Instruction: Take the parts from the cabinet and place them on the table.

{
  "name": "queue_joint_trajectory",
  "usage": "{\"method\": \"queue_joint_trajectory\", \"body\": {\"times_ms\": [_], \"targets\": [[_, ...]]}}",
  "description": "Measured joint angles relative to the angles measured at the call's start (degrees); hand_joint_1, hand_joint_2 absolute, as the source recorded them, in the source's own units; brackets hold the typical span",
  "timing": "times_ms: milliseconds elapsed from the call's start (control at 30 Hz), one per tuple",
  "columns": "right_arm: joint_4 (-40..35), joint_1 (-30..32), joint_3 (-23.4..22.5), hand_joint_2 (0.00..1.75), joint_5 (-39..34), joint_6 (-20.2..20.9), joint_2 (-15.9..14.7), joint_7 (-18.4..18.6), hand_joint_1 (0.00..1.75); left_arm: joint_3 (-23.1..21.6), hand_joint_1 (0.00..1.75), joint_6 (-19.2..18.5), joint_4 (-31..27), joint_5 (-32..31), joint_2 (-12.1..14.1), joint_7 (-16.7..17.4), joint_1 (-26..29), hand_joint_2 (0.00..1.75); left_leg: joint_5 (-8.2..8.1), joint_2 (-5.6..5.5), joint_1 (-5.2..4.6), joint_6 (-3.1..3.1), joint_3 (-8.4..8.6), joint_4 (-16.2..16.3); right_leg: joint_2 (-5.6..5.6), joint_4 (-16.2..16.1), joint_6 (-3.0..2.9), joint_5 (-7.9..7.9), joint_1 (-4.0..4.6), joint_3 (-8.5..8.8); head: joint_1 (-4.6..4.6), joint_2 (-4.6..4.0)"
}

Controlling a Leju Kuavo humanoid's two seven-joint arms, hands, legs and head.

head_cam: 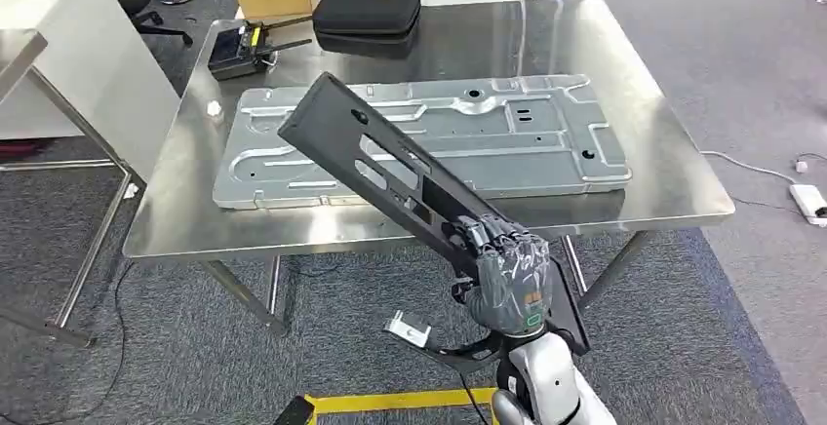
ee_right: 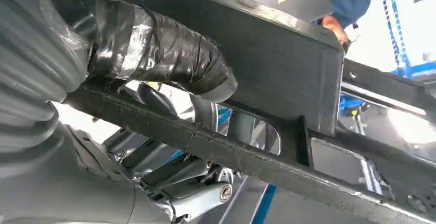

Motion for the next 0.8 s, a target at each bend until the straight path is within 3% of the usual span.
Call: {"method": "queue_joint_trajectory", "body": {"times_ms": [33,67,100,133,200,267,367,400,433,467,533,567,600,667,733,767,800], "targets": [[-0.5,0.0,-0.1,1.75,0.2,0.0,0.0,0.0,1.75,0.0,0.00,0.0,0.0,0.0,0.0,0.0,-0.1,1.75,3.73,0.00,-0.25,0.63,1.57,-4.8,-0.01,0.0,0.04,-0.49,0.14,0.70,0.02,0.00],[-0.8,-0.1,-0.4,1.75,0.5,-0.1,0.0,0.0,1.75,0.0,0.00,0.0,0.0,0.0,0.1,0.0,0.0,1.75,6.61,-0.03,-0.61,1.50,2.12,-8.5,0.01,0.1,0.23,-0.90,0.28,1.05,0.11,0.00],[-1.2,-0.1,-0.6,1.75,0.9,-0.5,0.0,0.0,1.75,0.0,0.00,0.0,0.0,0.0,0.1,0.0,-0.2,1.75,4.12,-0.18,-0.79,1.45,2.25,-8.5,0.27,0.2,0.69,-1.30,0.34,1.12,0.02,0.00],[-1.7,-0.1,-0.9,1.75,1.2,-0.6,0.0,0.0,1.75,-0.1,0.00,0.0,0.0,0.0,0.1,0.0,-0.3,1.75,4.59,-0.19,-0.84,1.59,2.79,-8.5,0.21,0.0,1.19,-1.75,0.28,1.09,0.02,0.00],[-2.6,0.0,-1.4,1.75,1.6,-0.8,0.0,0.0,1.75,-0.1,0.00,0.0,0.0,0.2,0.1,0.0,-0.1,1.75,5.40,-0.15,-0.73,2.32,3.30,-9.3,0.17,1.0,1.76,-1.15,0.39,1.71,0.09,0.00],[-3.6,-0.1,-1.9,1.75,1.9,-0.8,0.0,-0.3,1.75,-0.1,0.00,0.0,0.0,0.4,-0.1,0.0,-0.3,1.75,5.55,-0.04,-0.31,2.66,4.84,-10.0,-0.07,3.3,2.17,-2.17,0.21,0.77,0.26,0.00],[-4.6,-0.1,-2.5,1.75,2.2,-0.9,0.0,-0.8,1.75,-0.2,0.00,0.0,0.0,0.5,-0.3,0.0,-0.5,1.75,4.77,-0.05,-0.33,2.93,5.21,-9.9,-0.16,14.7,3.19,-7.11,-0.35,-6.52,0.22,0.00],[-4.7,0.0,-2.6,1.75,2.2,-0.9,0.0,-0.8,1.75,-0.2,0.00,0.0,0.0,0.5,-0.3,0.1,-0.4,1.75,4.43,-0.06,-0.32,2.88,5.44,-9.8,-0.17,16.9,3.39,-8.16,-0.47,-8.41,0.28,0.00],[-4.8,0.0,-2.7,1.75,2.3,-0.9,-0.1,-0.8,1.75,-0.2,0.00,0.0,0.0,0.5,-0.3,0.1,-0.4,1.75,4.00,-0.09,-0.30,2.83,5.85,-9.7,-0.25,16.8,3.62,-7.67,-0.63,-9.20,0.24,0.00],[-4.9,0.0,-2.9,1.75,2.3,-0.9,-0.1,-0.8,1.75,-0.2,0.00,0.0,0.0,0.5,-0.3,0.1,-0.3,1.75,3.56,-0.14,-0.30,2.77,6.40,-9.6,-0.34,14.4,3.76,-5.75,-0.82,-8.82,0.26,0.00],[-5.1,0.0,-3.1,1.75,2.6,-0.9,-0.2,-0.8,1.75,-0.3,0.00,0.0,0.0,0.5,-0.5,0.1,-0.3,1.75,2.44,-0.19,-0.24,2.47,7.78,-9.4,-0.46,4.6,3.59,1.29,-0.90,-5.57,0.28,0.00],[-5.1,-0.1,-3.3,1.75,2.7,-0.9,-0.2,-0.8,1.75,-0.3,0.00,-0.1,0.0,0.5,-0.6,0.1,-0.2,1.75,1.92,-0.16,-0.22,2.14,7.66,-9.4,-0.46,1.2,3.11,3.61,-0.81,-4.69,0.28,0.00],[-5.0,-0.2,-3.3,1.75,2.8,-0.9,-0.3,-0.9,1.75,-0.3,0.00,-0.1,0.0,0.5,-0.6,0.2,-0.4,1.75,1.77,-0.27,-0.34,1.82,8.17,-9.2,-0.58,1.2,2.84,1.46,-0.18,-5.29,0.26,0.00],[-5.2,-0.3,-3.3,1.75,3.1,-0.9,-0.3,-1.1,1.75,-0.5,0.00,-0.2,0.0,0.5,-0.6,0.2,-0.5,1.75,1.51,-0.19,-0.37,0.93,8.41,-9.1,-0.45,1.1,1.74,2.80,-0.22,-4.96,0.20,0.00],[-5.2,-0.6,-3.3,1.75,3.1,-0.9,-0.2,-1.0,1.75,-0.7,0.00,-0.2,0.0,0.5,-0.6,0.2,-0.6,1.75,1.14,-0.13,-0.44,0.37,8.46,-8.9,-0.39,0.6,0.92,2.69,-0.56,-3.77,0.17,0.00],[-5.2,-0.9,-3.3,1.75,3.1,-0.9,-0.2,-1.0,1.75,-0.8,0.00,-0.2,0.0,0.5,-0.6,0.3,-0.6,1.75,0.82,-0.07,-0.29,0.19,8.02,-7.1,-0.50,0.4,0.60,2.47,-0.58,-3.21,0.22,0.00],[-5.2,-1.3,-3.3,1.75,3.1,-0.9,-0.2,-1.0,1.75,-0.9,0.00,-0.2,0.0,0.4,-0.6,0.3,-0.8,1.75,-0.04,-0.03,-0.26,0.06,6.00,-3.7,-0.64,0.3,0.25,2.24,-0.61,-2.95,-0.05,0.00]]}}
